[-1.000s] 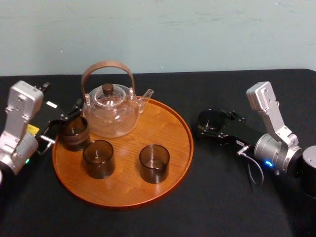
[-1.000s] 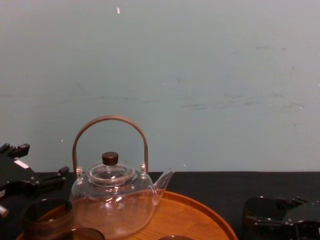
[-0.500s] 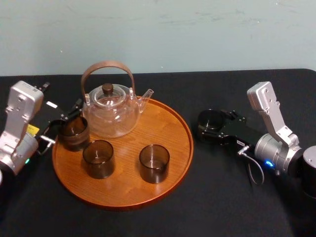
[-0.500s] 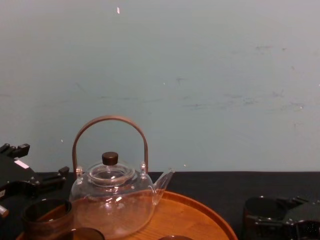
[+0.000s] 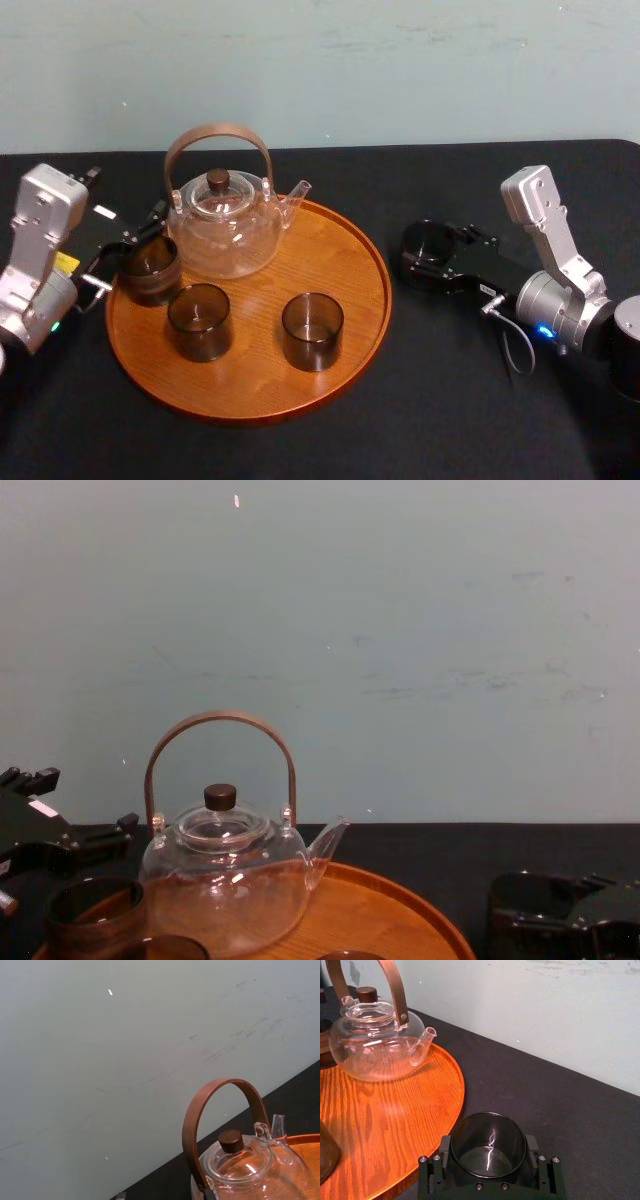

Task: Pick up the glass from the table and place it on the tray.

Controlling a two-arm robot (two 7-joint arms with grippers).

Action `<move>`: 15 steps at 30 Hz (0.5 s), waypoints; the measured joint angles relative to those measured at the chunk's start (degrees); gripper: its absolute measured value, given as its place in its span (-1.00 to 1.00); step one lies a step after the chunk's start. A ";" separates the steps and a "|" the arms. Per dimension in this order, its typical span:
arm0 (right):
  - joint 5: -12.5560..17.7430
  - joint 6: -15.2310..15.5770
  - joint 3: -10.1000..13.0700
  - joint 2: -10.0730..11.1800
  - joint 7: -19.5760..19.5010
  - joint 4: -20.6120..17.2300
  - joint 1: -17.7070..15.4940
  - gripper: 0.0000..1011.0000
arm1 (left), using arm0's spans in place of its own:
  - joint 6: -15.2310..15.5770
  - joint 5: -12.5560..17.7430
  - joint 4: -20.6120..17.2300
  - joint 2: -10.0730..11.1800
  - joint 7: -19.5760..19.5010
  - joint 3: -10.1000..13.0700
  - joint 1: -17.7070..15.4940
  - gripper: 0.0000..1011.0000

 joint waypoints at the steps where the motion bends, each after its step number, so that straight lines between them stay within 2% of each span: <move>1: 0.00 0.00 0.00 0.01 0.00 0.00 0.00 0.78 | 0.00 0.00 0.00 0.00 0.00 0.00 0.00 0.98; 15: 0.19 -0.54 -0.23 0.06 0.76 0.39 0.18 0.78 | 0.00 0.00 0.00 0.00 0.00 0.00 0.00 0.98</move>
